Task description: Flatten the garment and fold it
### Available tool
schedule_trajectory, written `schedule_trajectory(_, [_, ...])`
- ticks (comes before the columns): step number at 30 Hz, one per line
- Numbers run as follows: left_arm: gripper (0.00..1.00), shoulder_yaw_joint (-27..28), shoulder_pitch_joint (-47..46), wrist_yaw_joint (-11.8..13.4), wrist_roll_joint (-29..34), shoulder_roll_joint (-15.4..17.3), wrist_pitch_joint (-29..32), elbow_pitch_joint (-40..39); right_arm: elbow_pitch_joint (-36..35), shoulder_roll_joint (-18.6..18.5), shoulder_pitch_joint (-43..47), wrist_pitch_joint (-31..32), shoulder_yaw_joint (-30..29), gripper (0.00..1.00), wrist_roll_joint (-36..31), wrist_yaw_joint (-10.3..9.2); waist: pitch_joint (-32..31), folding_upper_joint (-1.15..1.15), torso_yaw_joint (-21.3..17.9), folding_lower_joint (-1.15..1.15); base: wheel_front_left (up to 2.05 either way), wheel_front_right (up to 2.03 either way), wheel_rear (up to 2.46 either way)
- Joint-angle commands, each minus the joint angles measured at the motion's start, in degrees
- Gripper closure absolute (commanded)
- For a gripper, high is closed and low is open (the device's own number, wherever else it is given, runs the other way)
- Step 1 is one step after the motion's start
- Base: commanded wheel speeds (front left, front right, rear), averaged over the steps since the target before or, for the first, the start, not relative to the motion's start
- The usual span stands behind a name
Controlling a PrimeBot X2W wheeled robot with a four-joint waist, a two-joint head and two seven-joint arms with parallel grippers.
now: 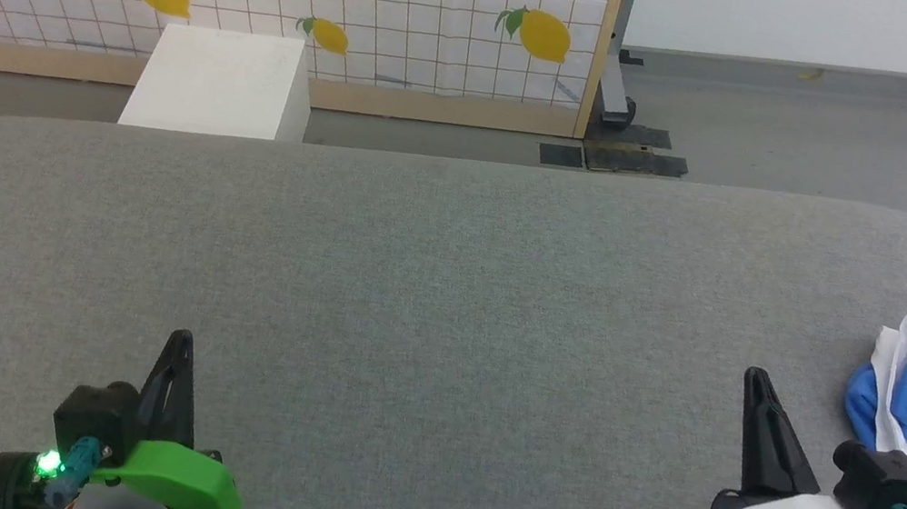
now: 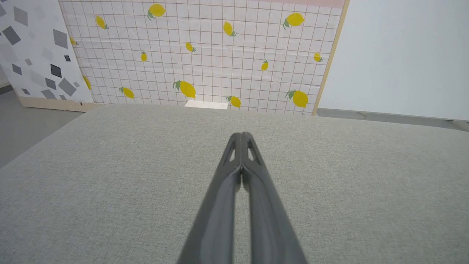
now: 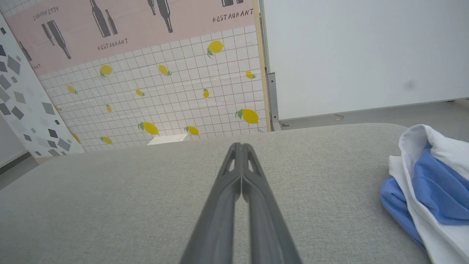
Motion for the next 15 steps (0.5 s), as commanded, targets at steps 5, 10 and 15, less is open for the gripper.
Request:
schedule_trajectory(5, [1.00,0.32,-0.08,-0.58,0.96,-0.14,0.74,-0.74,-1.25,0.01,1.07,0.83,-0.01,1.00,-1.17,-0.02,0.09,0.00,0.13,0.00,0.00,0.00,0.00])
schedule_trajectory(10, [1.00,0.43,-0.09,-0.80,1.38,-0.17,1.31,-1.13,-2.00,0.01,1.31,1.41,-0.01,1.00,-1.74,-0.02,0.17,0.00,0.25,0.00,0.00,0.00,0.00])
schedule_trajectory(15, [1.00,0.53,-0.11,-1.02,1.81,-0.20,1.88,-1.52,-2.74,0.02,1.54,1.98,-0.01,1.00,-2.30,-0.02,0.26,0.00,0.37,0.00,0.00,0.00,0.00])
